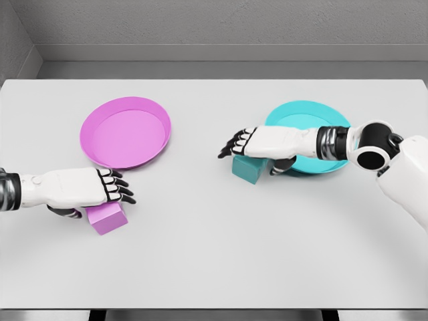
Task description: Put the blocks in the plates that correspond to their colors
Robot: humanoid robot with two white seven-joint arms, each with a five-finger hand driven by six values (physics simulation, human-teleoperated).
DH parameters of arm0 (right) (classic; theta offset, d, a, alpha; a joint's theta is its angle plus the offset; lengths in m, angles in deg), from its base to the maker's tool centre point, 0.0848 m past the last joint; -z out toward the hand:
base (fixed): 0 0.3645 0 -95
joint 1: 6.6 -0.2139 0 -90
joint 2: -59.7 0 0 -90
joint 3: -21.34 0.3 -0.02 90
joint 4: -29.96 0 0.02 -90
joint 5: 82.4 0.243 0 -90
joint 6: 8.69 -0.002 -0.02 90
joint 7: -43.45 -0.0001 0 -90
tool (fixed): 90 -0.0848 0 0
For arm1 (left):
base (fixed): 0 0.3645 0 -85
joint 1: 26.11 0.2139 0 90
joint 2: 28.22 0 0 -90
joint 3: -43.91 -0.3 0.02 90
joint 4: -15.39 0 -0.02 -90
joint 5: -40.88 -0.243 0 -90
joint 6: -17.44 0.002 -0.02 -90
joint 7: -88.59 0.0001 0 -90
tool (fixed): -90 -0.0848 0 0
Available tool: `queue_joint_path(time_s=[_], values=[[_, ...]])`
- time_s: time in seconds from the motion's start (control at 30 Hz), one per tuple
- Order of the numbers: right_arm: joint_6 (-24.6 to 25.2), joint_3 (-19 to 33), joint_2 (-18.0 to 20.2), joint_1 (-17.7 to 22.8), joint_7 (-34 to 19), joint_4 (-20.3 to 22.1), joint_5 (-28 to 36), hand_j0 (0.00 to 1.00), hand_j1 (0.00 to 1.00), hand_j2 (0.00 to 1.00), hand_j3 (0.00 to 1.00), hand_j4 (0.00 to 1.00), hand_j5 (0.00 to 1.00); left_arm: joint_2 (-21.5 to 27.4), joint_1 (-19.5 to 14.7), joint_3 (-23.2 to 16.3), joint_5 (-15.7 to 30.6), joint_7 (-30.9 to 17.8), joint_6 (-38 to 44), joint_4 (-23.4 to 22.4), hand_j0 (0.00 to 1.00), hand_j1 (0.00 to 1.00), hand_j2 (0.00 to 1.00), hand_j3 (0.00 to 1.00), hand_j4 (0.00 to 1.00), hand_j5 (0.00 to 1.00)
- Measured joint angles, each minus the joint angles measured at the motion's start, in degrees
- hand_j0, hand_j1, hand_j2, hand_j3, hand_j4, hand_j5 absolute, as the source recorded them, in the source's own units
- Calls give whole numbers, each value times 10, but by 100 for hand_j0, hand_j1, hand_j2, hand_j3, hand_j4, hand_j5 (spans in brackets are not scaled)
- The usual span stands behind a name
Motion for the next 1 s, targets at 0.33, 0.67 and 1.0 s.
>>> queue_joint_path(time_s=[0.33,0.67,1.0], values=[[0,1,-18,-4,0,-13,-15,100,100,100,100,100,100,2,0,1,4,1,2,0,53,53,53,53,53,53],[0,0,-21,-6,0,-20,-38,88,88,88,88,88,88,3,-9,2,5,0,0,-3,36,36,36,36,36,36],[0,1,-22,-11,0,-29,-48,70,70,70,70,70,70,2,-74,6,79,0,0,-63,36,36,36,36,36,36]])
